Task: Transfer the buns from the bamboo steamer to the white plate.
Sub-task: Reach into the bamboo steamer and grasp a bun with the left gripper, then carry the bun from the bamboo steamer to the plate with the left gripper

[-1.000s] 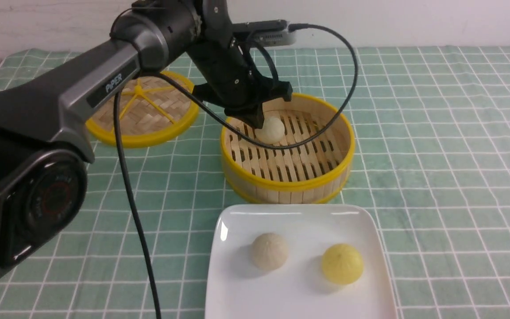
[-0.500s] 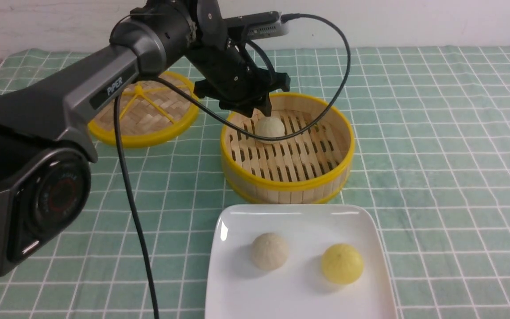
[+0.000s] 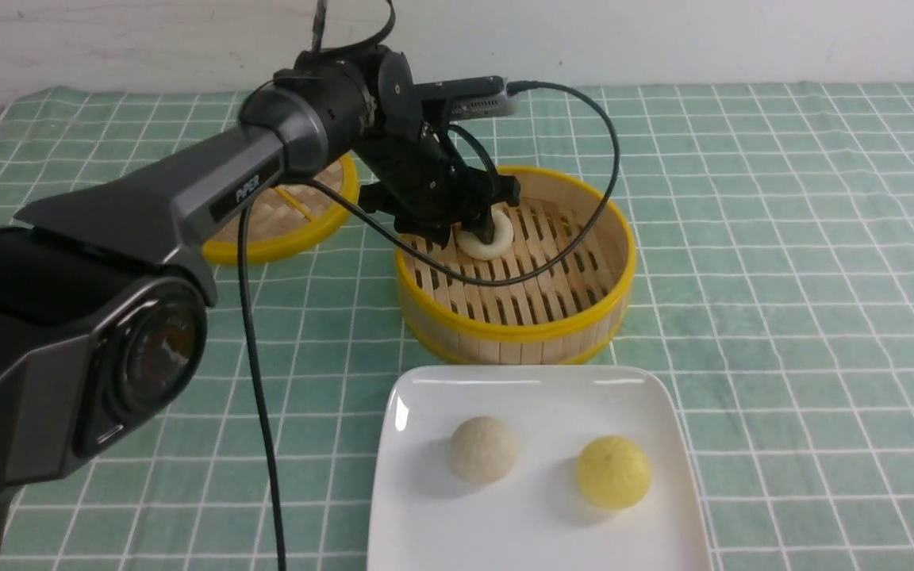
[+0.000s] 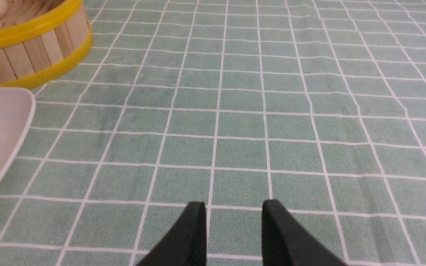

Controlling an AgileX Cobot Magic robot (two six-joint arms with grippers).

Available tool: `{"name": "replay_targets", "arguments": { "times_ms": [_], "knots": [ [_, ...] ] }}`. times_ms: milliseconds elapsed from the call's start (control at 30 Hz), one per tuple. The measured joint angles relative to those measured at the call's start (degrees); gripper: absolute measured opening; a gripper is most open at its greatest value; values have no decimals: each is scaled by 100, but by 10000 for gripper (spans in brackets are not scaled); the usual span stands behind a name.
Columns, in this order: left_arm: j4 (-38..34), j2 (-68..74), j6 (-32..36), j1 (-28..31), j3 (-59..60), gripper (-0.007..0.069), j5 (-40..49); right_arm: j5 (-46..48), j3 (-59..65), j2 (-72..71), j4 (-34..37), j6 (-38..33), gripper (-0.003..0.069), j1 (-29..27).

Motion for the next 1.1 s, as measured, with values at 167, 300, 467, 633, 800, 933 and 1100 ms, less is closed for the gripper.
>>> {"name": "replay_targets", "arguments": {
  "times_ms": [167, 300, 467, 633, 800, 933, 1100],
  "knots": [
    [-54, 17, -28, 0, -11, 290, 128, 0, 0, 0, 0, 0, 240, 0],
    [-167, -50, 1, 0, -17, 67, 325, 0, 0, 0, 0, 0, 240, 0],
    [-282, -449, 296, 0, 0, 29, 678, 0, 0, 0, 0, 0, 240, 0],
    [-288, -1405, 589, 0, 6, 29, 1314, 0, 0, 0, 0, 0, 240, 0],
    [-288, -2363, 965, 0, 24, 29, 2288, 0, 0, 0, 0, 0, 240, 0],
    [-295, -3011, 959, 0, 407, 30, 2365, 0, 0, 0, 0, 0, 240, 0],
    [-295, -3830, 826, 0, 1812, 30, 2359, 0, 0, 0, 0, 0, 240, 0]
  ]
}}
